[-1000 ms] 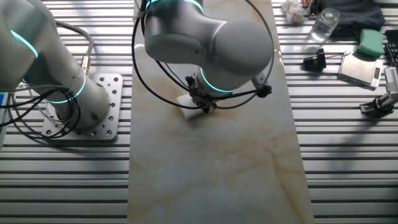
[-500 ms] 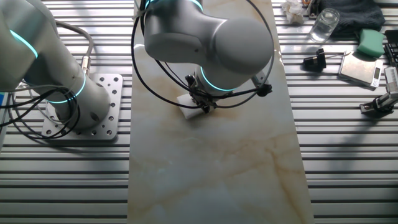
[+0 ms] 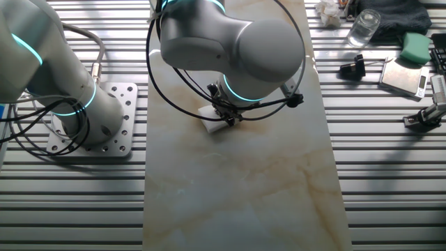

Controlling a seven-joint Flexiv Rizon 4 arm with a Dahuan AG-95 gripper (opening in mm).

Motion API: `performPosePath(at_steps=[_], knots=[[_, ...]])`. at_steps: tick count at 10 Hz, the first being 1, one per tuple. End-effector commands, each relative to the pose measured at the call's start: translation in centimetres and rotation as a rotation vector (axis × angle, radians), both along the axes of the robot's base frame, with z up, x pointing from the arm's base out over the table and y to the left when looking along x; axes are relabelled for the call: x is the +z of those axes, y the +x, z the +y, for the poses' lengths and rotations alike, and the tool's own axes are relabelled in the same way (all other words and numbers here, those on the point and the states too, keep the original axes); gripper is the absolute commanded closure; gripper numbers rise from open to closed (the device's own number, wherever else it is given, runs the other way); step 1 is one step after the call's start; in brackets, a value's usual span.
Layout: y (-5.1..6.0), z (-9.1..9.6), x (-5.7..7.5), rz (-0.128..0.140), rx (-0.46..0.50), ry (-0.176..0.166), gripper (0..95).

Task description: Clean the tabletop with a sponge

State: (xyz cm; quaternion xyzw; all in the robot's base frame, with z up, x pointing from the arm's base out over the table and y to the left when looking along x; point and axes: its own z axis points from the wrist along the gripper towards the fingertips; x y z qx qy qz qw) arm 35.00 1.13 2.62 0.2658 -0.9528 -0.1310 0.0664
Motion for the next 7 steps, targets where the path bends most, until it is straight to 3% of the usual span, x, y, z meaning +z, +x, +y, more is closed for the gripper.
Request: performPosePath(at_steps=[1,7], knots=[[-0.02,0.03,0.11,0.000,-0.001,0.004,95.0],[-0.02,0.02,0.06,-0.008,0.010,0.000,95.0]])
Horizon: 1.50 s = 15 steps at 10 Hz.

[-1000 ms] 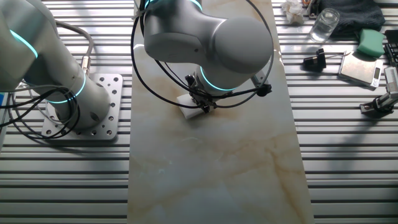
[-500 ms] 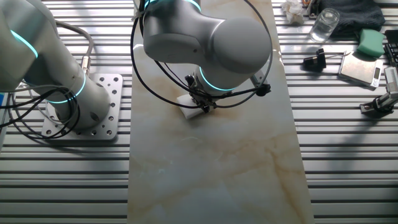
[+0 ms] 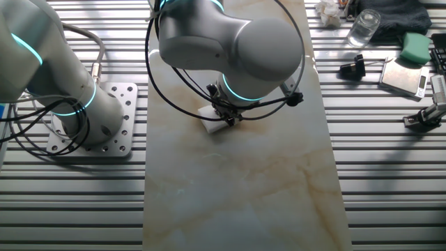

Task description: Clean the tabletop with a sponge

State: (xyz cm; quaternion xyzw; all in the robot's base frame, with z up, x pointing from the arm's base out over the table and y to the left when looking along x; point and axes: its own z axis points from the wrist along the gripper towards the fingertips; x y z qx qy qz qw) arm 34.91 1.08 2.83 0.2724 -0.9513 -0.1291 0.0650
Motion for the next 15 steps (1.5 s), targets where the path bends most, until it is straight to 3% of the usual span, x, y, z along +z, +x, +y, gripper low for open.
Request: performPosePath(at_steps=[1,10,15], knots=[[0.1,0.1,-0.3,-0.003,-0.011,0.006,95.0],[0.0,1.5,-1.0,0.003,-0.088,0.063,95.0],[0.0,1.5,-1.0,-0.006,-0.093,0.059,95.0]])
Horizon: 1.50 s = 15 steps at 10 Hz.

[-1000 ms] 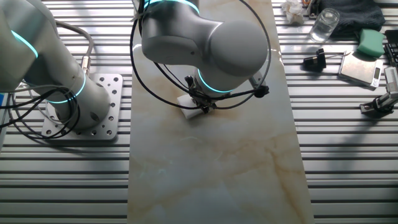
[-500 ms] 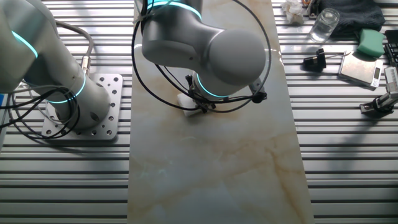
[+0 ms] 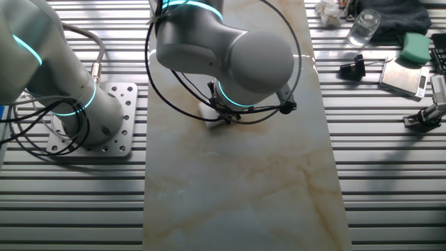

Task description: Clean the tabletop with a sponge

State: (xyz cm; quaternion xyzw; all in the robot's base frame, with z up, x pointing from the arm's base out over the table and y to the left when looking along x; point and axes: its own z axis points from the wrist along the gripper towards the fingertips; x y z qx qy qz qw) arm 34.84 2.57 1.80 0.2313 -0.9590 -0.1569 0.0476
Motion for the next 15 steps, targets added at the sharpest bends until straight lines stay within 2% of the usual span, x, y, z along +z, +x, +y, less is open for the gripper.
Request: performPosePath(at_steps=[1,8,10,12,14,15], knots=[[0.06,-0.01,0.06,0.001,-0.006,0.005,95.0],[0.06,-0.01,0.06,0.024,-0.019,-0.012,95.0],[0.06,0.00,0.02,0.068,-0.025,-0.016,95.0],[0.06,0.03,-0.17,0.092,-0.029,-0.017,95.0],[0.07,-0.05,-0.46,0.134,-0.042,-0.017,95.0],[0.07,-0.11,-0.54,0.145,-0.046,-0.017,95.0]])
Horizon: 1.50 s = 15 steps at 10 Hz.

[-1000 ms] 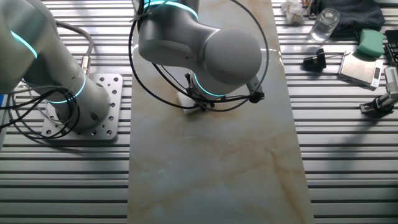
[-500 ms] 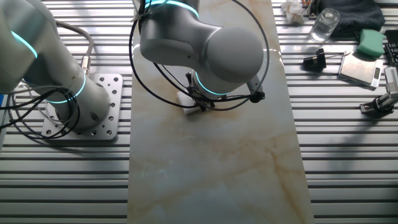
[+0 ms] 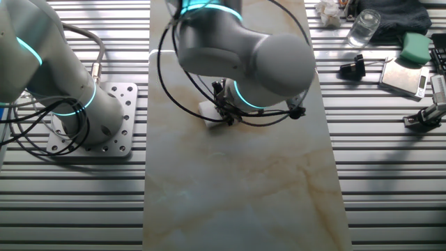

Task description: Clean the tabletop with a sponge

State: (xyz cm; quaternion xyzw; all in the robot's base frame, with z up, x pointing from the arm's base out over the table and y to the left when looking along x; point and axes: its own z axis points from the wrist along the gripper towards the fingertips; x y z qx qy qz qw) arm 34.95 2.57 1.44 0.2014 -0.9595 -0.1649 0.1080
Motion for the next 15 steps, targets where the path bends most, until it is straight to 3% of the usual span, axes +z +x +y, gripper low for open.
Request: performPosePath(at_steps=[1,5,15], knots=[[0.0,-0.2,-0.2,0.027,-0.012,0.002,95.0],[0.0,-0.3,0.0,0.055,-0.037,0.036,95.0],[-0.1,0.7,-0.4,0.056,-0.049,0.051,95.0]])
